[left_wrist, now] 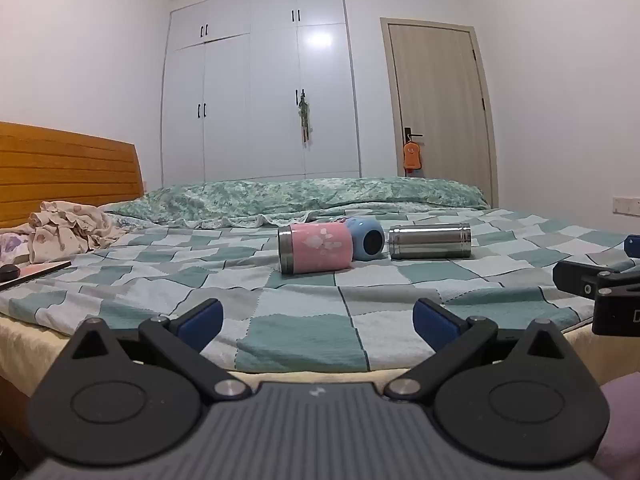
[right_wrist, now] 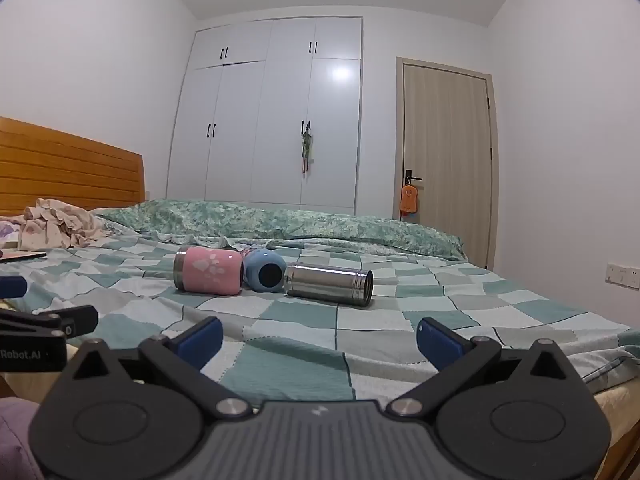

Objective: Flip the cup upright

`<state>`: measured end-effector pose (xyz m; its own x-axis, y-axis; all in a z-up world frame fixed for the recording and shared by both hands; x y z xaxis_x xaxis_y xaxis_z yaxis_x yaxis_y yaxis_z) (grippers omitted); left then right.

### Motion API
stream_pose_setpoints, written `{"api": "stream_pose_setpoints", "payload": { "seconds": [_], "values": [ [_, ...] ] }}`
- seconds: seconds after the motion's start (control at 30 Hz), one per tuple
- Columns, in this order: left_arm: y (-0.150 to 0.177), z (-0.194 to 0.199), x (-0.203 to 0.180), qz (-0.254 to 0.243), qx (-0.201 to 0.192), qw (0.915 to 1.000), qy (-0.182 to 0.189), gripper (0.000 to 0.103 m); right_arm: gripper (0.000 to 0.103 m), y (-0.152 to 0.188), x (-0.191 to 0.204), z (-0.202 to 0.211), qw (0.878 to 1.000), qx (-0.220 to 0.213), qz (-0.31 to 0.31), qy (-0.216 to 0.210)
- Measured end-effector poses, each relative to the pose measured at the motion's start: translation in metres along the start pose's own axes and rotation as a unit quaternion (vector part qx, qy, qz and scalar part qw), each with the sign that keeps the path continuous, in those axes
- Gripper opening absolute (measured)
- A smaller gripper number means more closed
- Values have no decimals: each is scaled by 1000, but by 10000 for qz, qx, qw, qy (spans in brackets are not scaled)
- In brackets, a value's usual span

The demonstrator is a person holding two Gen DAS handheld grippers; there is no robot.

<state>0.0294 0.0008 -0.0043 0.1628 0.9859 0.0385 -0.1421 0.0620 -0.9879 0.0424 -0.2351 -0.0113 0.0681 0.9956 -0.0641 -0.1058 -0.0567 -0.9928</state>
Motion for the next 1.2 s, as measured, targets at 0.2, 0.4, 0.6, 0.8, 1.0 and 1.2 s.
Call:
{"api": "stream_pose_setpoints", "payload": {
  "seconds": [0.2,0.4,0.6,0.8,1.0,1.2],
  "values": [
    [-1,-1,-3,-47,-29,10000,9,103,103,0,0,0,10000,8,-3,4],
    [-1,0,-1,-34,-6,10000,8,103,103,0,0,1,10000,-11,4,2],
    [0,1,-1,-33,-8,10000,15,103,103,0,0,1,10000,-18,-2,2],
    [0,0,0,-27,-6,10000,17,103,103,0,0,1,10000,-27,-9,3],
    [0,0,0,-19,-7,10000,19,103,103,0,0,1,10000,-30,-10,2],
    [-1,0,0,-18,-8,10000,15,103,103,0,-1,2,10000,-38,-17,3]
  ]
}}
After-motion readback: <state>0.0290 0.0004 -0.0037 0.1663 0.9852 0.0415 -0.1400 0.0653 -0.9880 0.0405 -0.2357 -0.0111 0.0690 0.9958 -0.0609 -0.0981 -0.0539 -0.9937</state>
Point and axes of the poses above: each gripper's, at about its wrist camera, not at the fingertips, and z roughly against the way its jaws point, x to its left, y to its underside, the point moved 3 cm from there along -z, roughly the way its jaws point, and after that the axes turned 9 degrees about y, right-handed, at the moved point
